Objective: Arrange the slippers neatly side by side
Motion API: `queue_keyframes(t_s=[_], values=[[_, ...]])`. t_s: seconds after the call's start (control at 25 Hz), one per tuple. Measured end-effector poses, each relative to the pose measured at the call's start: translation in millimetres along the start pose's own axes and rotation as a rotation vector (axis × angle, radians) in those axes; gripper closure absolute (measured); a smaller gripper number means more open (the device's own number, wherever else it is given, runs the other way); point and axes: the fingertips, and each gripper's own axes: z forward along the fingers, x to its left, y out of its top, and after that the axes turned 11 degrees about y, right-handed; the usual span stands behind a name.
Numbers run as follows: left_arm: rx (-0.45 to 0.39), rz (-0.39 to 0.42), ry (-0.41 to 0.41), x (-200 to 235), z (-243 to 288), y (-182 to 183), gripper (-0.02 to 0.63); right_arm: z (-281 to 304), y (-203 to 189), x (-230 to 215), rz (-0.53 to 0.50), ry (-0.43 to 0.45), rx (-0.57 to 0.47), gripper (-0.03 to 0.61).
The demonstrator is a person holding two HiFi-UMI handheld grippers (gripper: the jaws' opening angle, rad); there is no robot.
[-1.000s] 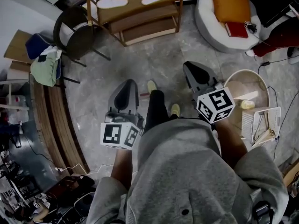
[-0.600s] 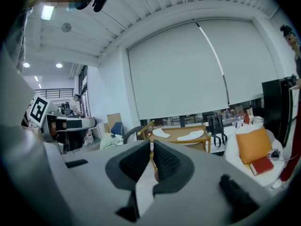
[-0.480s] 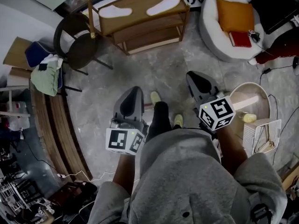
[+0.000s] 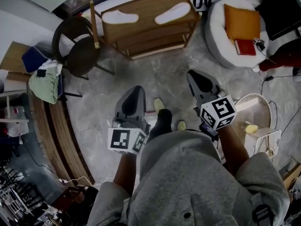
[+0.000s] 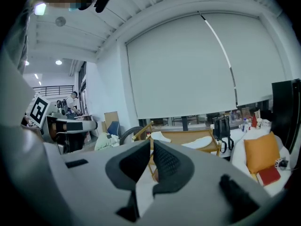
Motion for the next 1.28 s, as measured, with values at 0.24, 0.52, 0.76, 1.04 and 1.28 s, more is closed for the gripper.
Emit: queue_keyframes(t_s=[0.24, 0.52, 0.76, 1.04, 1.28], values=[[-0.003, -0.001, -0.024, 27, 28, 13, 0.591, 43, 24, -7, -0.008, -0.004, -0.015, 0.543], [-0.002, -0.005, -0.053, 55, 50, 19, 0.591, 75, 36, -12, -0.03, -0.033, -0.009, 0.543], [-0.012, 0.016, -0.08, 74, 67, 26, 0.591, 91, 43, -18, -0.047, -0.069, -0.017, 0.543], [-0.022, 0.009, -0.095, 79, 81, 34, 0.591, 103, 54, -26, -0.069, -0.079, -0.018, 0.543], [-0.033, 0.004, -0.085, 88, 99, 40, 0.591, 121, 64, -42, -0.092, -0.071, -0.022, 0.543]])
